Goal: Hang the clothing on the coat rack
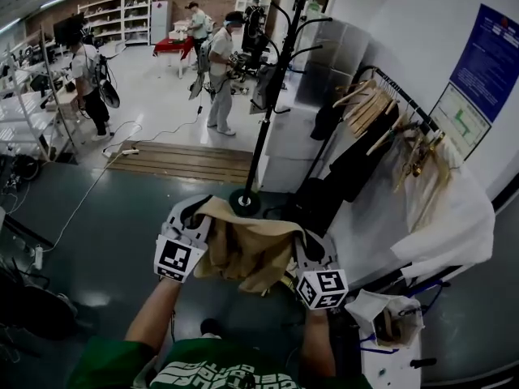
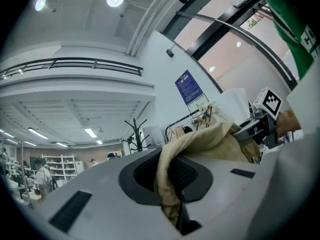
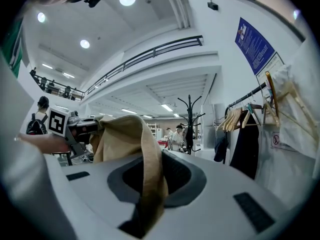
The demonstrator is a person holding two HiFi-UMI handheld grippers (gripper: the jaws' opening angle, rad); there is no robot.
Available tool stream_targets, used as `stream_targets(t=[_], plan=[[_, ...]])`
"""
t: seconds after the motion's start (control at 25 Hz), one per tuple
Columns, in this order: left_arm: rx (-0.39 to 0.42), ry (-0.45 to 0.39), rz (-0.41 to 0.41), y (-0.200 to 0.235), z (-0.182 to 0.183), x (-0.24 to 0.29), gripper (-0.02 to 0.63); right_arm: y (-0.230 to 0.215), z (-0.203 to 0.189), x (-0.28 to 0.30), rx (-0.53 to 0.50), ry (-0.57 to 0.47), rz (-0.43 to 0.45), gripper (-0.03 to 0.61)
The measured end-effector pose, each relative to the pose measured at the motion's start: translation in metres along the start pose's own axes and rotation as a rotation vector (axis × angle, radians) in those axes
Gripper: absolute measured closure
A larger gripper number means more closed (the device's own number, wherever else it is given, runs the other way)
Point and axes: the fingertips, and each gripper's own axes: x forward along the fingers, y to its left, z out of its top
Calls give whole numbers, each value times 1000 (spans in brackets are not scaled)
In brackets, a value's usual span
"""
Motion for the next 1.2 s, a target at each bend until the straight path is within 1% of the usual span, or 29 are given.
stream_targets(t=[0.28, 0.56, 0.84, 1.04, 1.2], plan=[[-6, 5, -17, 35, -14, 60, 600, -32, 13, 61, 6, -14, -12, 529], [-17, 31, -24, 45, -34, 124, 600, -82, 18, 111, 5, -30, -1, 529], [-38, 49, 6, 56, -55, 201, 600, -143, 19, 170, 0, -32, 35, 529], [-43, 52, 30, 60, -62, 249, 600, -183, 22, 200, -1, -28, 51, 529], [-34, 49, 36, 63, -64, 281, 600, -210, 28, 221, -2, -46, 54, 529]])
